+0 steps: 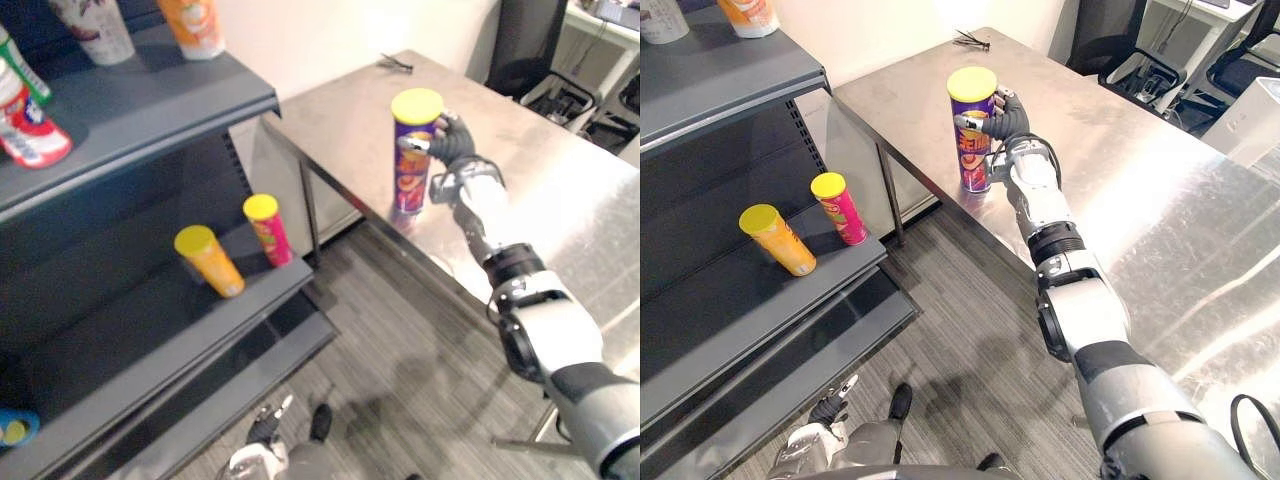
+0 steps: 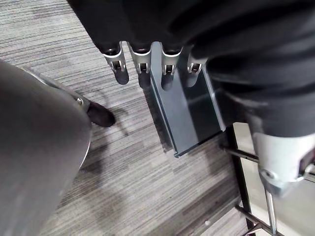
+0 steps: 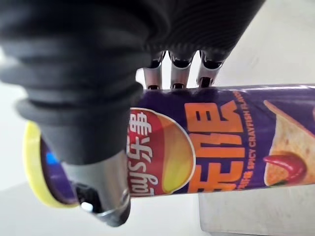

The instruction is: Put the gum and the chips on the shelf.

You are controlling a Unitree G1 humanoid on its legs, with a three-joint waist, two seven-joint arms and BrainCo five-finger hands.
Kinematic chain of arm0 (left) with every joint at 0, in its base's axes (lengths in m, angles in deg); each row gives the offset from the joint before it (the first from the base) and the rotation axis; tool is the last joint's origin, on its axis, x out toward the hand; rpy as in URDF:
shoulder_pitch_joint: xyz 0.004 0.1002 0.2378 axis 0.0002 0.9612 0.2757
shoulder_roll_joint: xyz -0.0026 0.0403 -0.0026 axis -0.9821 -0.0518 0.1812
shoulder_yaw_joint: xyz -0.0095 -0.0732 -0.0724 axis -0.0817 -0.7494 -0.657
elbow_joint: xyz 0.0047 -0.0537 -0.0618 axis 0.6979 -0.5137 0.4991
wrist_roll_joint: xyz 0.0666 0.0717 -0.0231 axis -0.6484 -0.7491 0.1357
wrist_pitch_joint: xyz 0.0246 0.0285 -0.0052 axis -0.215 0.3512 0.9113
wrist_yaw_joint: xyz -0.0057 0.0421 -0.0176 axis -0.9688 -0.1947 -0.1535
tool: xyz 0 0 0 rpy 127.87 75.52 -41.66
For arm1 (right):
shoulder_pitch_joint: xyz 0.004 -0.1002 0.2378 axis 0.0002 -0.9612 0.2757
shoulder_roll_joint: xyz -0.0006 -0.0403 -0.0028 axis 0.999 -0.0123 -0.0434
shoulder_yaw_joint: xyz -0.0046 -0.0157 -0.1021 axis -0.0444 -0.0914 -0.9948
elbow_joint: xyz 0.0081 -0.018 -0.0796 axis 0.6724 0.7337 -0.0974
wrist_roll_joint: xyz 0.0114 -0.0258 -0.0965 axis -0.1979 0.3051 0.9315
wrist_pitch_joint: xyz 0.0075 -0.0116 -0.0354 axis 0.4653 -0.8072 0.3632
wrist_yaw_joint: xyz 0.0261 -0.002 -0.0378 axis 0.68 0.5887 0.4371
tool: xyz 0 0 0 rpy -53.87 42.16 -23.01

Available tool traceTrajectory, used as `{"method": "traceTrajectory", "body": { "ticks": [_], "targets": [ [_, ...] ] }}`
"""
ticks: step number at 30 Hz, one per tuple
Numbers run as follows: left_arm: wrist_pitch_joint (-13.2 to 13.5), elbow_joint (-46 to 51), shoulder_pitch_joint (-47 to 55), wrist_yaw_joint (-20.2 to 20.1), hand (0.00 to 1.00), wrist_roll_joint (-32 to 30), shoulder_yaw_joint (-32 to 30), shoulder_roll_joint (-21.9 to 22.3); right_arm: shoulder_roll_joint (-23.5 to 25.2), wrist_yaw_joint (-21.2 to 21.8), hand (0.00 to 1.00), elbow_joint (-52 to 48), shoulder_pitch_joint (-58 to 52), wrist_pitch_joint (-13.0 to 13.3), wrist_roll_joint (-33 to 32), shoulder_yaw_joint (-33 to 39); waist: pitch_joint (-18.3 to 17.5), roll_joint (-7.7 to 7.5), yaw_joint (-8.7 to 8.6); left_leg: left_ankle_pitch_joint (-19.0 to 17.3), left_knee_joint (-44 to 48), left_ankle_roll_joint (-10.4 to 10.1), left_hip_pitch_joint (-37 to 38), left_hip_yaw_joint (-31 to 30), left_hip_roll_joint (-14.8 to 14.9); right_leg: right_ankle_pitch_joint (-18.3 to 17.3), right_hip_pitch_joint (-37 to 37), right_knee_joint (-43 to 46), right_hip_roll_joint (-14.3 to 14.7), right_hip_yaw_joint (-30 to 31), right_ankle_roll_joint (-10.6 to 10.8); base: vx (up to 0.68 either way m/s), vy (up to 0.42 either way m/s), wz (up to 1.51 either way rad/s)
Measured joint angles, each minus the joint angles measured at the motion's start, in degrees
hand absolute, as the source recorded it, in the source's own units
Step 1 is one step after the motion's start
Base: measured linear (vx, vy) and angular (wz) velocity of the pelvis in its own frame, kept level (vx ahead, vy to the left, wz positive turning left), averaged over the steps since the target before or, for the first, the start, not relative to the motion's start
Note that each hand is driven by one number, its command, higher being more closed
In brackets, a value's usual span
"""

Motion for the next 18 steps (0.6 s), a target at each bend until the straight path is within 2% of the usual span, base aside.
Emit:
{"method": "traceTrajectory", "body": {
  "ticks": [5,8,13,15,18],
  "targets": [
    [-0.06,-0.06,0.1,0.02,0.0,-0.04,-0.09,-0.25,0.0,-0.21,1.0,-8.34,-6.11,0.01,-0.21,-0.08,-0.3,-0.46,-0.31,-0.01,-0.02,-0.06,0.65,0.54,0.39,0.0,0.14,0.15,0.21,0.92,0.0,-0.02,-0.006,-0.08],
    [-0.11,-0.05,0.52,0.0,0.0,-0.07,-0.49,-0.33,0.0,-0.37,1.0,-15.76,-9.4,0.02,-0.99,-0.02,-0.34,-0.53,-1.58,-0.03,-0.16,-0.09,0.85,0.9,0.63,-0.06,0.06,0.49,0.3,1.28,-0.06,-0.02,-0.006,-0.07],
    [-0.72,-0.25,0.93,-0.06,0.0,-0.2,-1.18,-0.6,0.11,-0.66,1.0,-25.14,-13.83,0.07,-6.06,1.13,-0.64,-0.95,-2.88,-0.2,-0.17,-0.26,1.86,2.63,0.97,-0.13,-0.27,1.13,0.15,3.09,-0.16,-0.01,-0.003,-0.17],
    [-1.45,-0.69,1.14,-0.16,0.0,-0.2,-2.41,-0.7,0.44,-1.15,1.0,-30.01,-17.17,0.03,-9.76,1.09,-1.49,-1.6,-3.04,-0.67,-0.13,-0.51,2.29,4.85,1.55,-0.12,-1.33,1.51,0.22,5.41,-0.17,0.0,-0.009,-0.48],
    [-1.76,-1.0,1.69,-0.29,0.0,-0.23,-2.71,-1.11,0.48,-1.4,1.0,-34.24,-21.1,-0.16,-12.06,1.05,-2.37,-2.19,-3.62,-1.03,-0.1,-0.69,3.27,6.5,1.99,-0.12,-1.53,1.56,0.44,7.25,-0.17,0.01,-0.023,-0.37]
  ]
}}
